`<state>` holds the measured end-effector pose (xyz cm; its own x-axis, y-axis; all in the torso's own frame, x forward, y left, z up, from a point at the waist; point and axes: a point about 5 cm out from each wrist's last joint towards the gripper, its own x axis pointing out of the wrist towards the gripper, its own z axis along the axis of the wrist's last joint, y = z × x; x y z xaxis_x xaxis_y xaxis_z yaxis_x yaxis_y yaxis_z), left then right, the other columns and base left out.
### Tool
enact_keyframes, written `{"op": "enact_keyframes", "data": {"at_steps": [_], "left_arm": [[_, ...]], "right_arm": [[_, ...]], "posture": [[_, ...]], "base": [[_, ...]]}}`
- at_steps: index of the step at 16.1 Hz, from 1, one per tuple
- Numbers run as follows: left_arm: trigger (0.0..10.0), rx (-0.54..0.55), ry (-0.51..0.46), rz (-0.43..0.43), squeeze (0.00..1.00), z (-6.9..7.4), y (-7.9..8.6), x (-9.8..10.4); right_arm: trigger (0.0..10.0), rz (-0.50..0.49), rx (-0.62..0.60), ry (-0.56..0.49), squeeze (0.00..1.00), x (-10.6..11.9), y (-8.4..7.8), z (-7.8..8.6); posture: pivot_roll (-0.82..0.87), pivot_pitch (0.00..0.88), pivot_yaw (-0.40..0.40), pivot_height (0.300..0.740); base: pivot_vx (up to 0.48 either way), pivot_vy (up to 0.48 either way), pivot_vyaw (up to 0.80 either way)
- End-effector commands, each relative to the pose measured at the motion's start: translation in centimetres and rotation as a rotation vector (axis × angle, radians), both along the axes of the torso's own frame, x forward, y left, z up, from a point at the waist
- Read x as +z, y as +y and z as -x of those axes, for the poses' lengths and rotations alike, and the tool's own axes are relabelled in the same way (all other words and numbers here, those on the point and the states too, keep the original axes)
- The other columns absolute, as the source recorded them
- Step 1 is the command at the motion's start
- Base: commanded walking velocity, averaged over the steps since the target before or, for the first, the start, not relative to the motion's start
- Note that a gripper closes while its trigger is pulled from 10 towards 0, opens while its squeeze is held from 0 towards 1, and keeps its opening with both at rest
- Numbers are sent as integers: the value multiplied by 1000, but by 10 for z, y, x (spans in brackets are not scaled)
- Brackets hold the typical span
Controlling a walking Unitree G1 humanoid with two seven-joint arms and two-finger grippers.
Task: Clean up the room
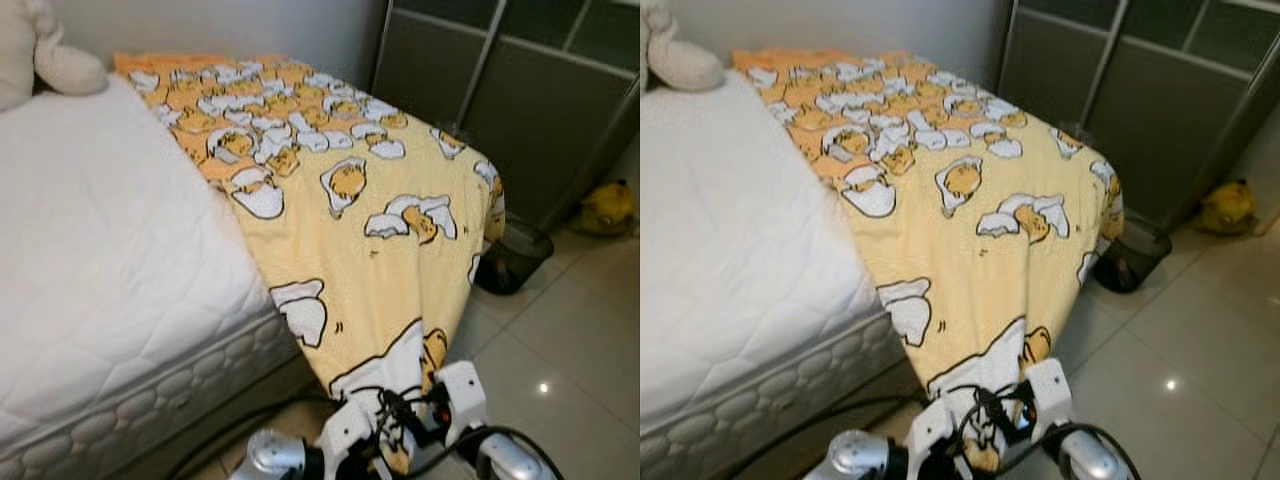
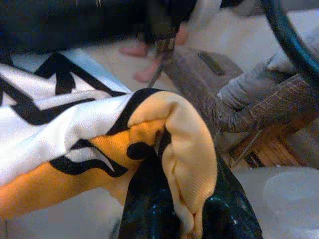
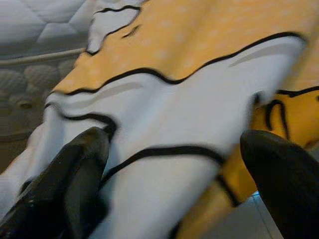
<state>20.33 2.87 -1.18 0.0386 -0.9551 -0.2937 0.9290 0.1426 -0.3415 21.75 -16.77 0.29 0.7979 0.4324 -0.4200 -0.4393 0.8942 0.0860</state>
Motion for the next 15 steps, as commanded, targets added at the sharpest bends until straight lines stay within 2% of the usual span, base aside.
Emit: {"op": "enact_keyframes", "data": {"at_steps": [1, 2, 3, 4, 5, 7, 8, 9, 10, 11, 12, 13, 14, 15], "left_arm": [[10000, -19, -26, 101, 0, 0, -29, 15], [10000, -4, 48, 236, 0, -8, -47, 34], [10000, -12, 141, 319, 0, -11, -54, 44], [10000, -23, 183, 360, 0, -12, -56, 49], [10000, -12, 251, 437, 0, -16, -62, 61], [10000, -31, 215, 391, 0, -16, -69, 62], [10000, 7, 138, 326, 0, -20, -67, 60], [10000, 3, 89, 274, 1000, -22, -62, 58], [10000, -13, 75, 254, 1000, -22, -59, 57], [10000, -22, 5, 135, 1000, -25, -30, 51], [10000, -5, -11, 108, 1000, -27, -16, 50], [10000, 38, -49, 59, 1000, -32, 16, 51], [10000, 70, -89, 18, 1000, -36, 34, 51], [10000, 151, -137, -8, 1000, -45, 49, 54]], "right_arm": [[10000, 4, 31, 3, 0, 3, -2, -1], [10000, 2, 67, 20, 0, 3, -1, -3], [10000, 2, 83, 29, 0, 4, -1, -4], [10000, 2, 88, 31, 0, 4, 0, -5], [10000, 1, 89, 25, 0, 6, -1, -9], [10000, -14, 61, 11, 0, 9, -2, -15], [10000, -18, 56, 7, 0, 9, 0, -17], [10000, -21, 53, 3, 0, 9, 1, -18], [10000, -22, 51, 2, 0, 9, 2, -18], [10000, -33, 44, 1, 0, 8, 6, -19], [10000, -37, 41, 2, 0, 7, 7, -19], [10000, -41, 38, 5, 0, 5, 8, -19], [10000, -43, 36, 8, 0, 3, 10, -19], [10000, -46, 34, 8, 0, 2, 11, -21]], "posture": [[49, 58, -107, 740], [52, 45, -116, 740], [50, 34, -118, 740], [50, 31, -117, 740], [46, 18, -113, 740], [45, 0, -95, 740], [45, 0, -88, 740], [46, 0, -76, 740], [46, 0, -76, 740], [61, 0, -57, 740], [65, 0, -52, 740], [83, 0, -42, 740], [102, 0, -35, 740], [113, 0, -28, 740]], "base": [[0, 0, 0], [0, 0, 0], [0, 0, 0], [0, 0, 0], [0, 0, 0], [0, 0, 0], [0, 0, 0], [0, 0, 0], [0, 0, 0], [0, 0, 0], [0, 0, 0], [0, 0, 0], [0, 0, 0], [0, 0, 0]]}}
